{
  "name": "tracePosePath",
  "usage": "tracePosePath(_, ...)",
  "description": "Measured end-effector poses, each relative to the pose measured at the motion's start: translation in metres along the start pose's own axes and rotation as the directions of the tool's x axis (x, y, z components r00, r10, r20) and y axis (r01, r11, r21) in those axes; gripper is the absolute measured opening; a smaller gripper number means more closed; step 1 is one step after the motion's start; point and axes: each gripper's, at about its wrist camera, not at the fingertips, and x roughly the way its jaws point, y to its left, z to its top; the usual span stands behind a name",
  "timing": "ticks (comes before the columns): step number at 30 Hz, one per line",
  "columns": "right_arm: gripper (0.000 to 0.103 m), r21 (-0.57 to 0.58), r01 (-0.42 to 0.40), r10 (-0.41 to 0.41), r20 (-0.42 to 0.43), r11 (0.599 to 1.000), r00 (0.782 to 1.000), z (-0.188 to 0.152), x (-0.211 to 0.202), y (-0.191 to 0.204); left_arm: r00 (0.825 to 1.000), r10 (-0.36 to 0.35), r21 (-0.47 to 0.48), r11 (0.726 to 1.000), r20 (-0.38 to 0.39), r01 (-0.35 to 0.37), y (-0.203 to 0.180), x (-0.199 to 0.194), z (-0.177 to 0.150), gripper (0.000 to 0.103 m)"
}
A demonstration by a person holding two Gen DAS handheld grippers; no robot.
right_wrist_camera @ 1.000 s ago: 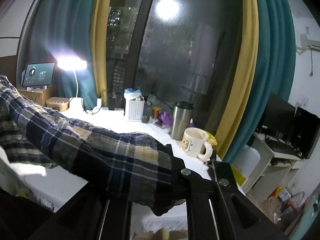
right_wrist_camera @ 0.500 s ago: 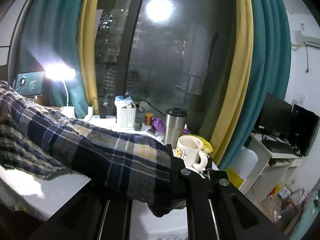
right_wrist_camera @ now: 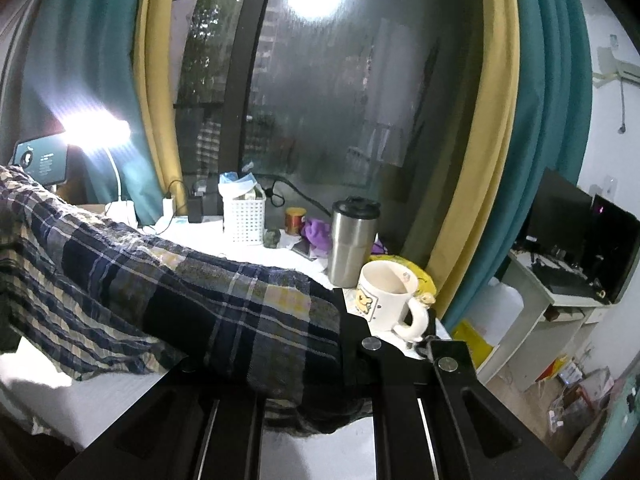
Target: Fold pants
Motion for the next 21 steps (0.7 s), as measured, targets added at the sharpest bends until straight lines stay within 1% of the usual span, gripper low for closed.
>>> tracePosePath(7, 0.010, 0.009, -0.029, 0.030, -0.086, 1.000, 0.996, 0.003, 0.053, 0.004, 0.998, -0.015, -0.008, 1.000, -0.063, 0.015, 0.018, 0.046, -0.003, 0.002)
tracePosePath(9, 0.010, 0.012, -0.038, 0.039, -0.109, 0.999, 0.993, 0.001, 0.067, 0.006, 0.995, -0.021, -0.021, 1.000, -0.093, 0.020, 0.025, 0.062, -0.007, 0.002)
tracePosePath(13, 0.010, 0.012, -0.055, 0.057, -0.152, 0.998, 0.987, -0.001, 0.098, 0.011, 0.986, -0.036, -0.048, 0.998, -0.164, 0.029, 0.036, 0.093, -0.016, 0.002)
tracePosePath(19, 0.010, 0.032, -0.066, 0.071, -0.204, 0.997, 0.976, -0.006, 0.140, 0.010, 0.970, -0.068, -0.095, 0.994, -0.233, 0.047, 0.051, 0.132, -0.027, 0.002)
tracePosePath(21, 0.010, 0.035, -0.064, 0.071, -0.229, 0.997, 0.971, -0.009, 0.156, 0.011, 0.963, -0.076, -0.108, 0.993, -0.258, 0.049, 0.054, 0.149, -0.030, 0.004)
